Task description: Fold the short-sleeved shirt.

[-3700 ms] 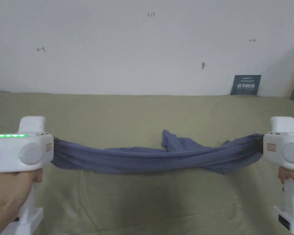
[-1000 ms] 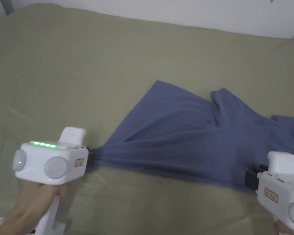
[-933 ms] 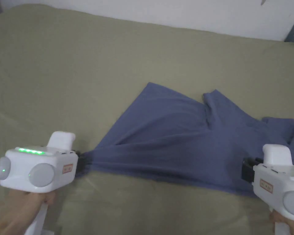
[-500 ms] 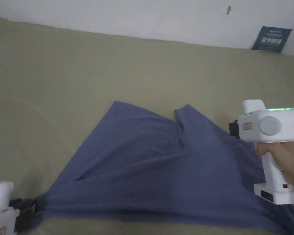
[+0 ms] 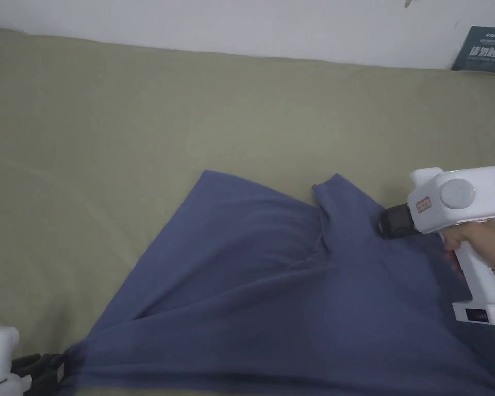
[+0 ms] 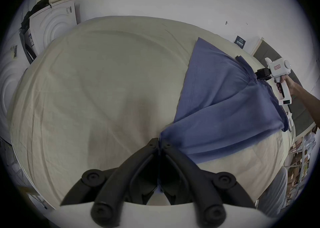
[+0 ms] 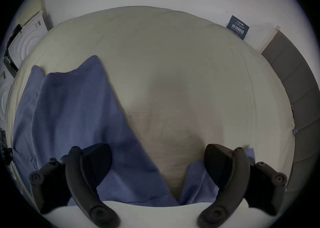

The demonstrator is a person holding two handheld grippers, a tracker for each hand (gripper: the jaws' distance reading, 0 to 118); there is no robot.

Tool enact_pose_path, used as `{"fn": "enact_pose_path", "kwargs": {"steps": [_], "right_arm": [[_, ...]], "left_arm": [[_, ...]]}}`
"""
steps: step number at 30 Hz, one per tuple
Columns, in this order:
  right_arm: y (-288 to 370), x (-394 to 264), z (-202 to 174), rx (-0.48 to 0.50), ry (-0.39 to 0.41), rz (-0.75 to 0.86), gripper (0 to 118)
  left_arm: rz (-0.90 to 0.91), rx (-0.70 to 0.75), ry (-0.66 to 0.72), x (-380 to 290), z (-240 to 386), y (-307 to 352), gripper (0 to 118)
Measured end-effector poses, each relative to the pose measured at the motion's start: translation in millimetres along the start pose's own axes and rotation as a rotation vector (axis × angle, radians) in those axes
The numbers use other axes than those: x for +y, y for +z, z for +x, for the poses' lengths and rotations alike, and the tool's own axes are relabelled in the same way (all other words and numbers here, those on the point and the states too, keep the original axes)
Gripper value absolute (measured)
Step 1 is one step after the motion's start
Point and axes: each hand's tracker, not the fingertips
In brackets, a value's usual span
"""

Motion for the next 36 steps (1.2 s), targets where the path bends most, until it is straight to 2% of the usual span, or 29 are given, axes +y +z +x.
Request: {"fn": "enact_pose_path", "kwargs": {"steps": [1,4,7,11,13,20,26,30,33,36], "right_arm": [[7,1,-5,0.008,0.022,0.025,7],[36,-11,-23,-0.029,0.095,0.088,7],[74,-23,-26,-0.057,0.092,0.172,7],[155,-45,-14,-0.040,0.022,0.320,7],[196,-58,-8,-0.045,0.019,0.377,7],[350,-100,13,-0.117,-0.018,0.621,7],[468,-121,34,-0.179,-0.054,0.801,7],[519,-117,45,-0.250,-0.077,0.877,7],[541,-106,55,-0.238,-0.132,0.895,7],[550,-93,58,-0.267,-0.135,0.897,7]], "left_arm": [[-0.001,0.001,0.003,0,0,0,0],[-0.004,0.013,0.005,1,3,2,0],[-0.012,0.022,0.005,4,5,11,0],[0.036,0.028,0.000,10,8,40,0],[0.069,0.013,-0.006,17,13,58,0],[0.280,-0.001,-0.050,60,45,140,0],[0.470,-0.010,-0.101,124,82,215,0],[0.552,0.012,-0.149,174,108,257,0],[0.582,0.032,-0.150,208,122,280,0],[0.608,0.075,-0.167,233,133,295,0]]}}
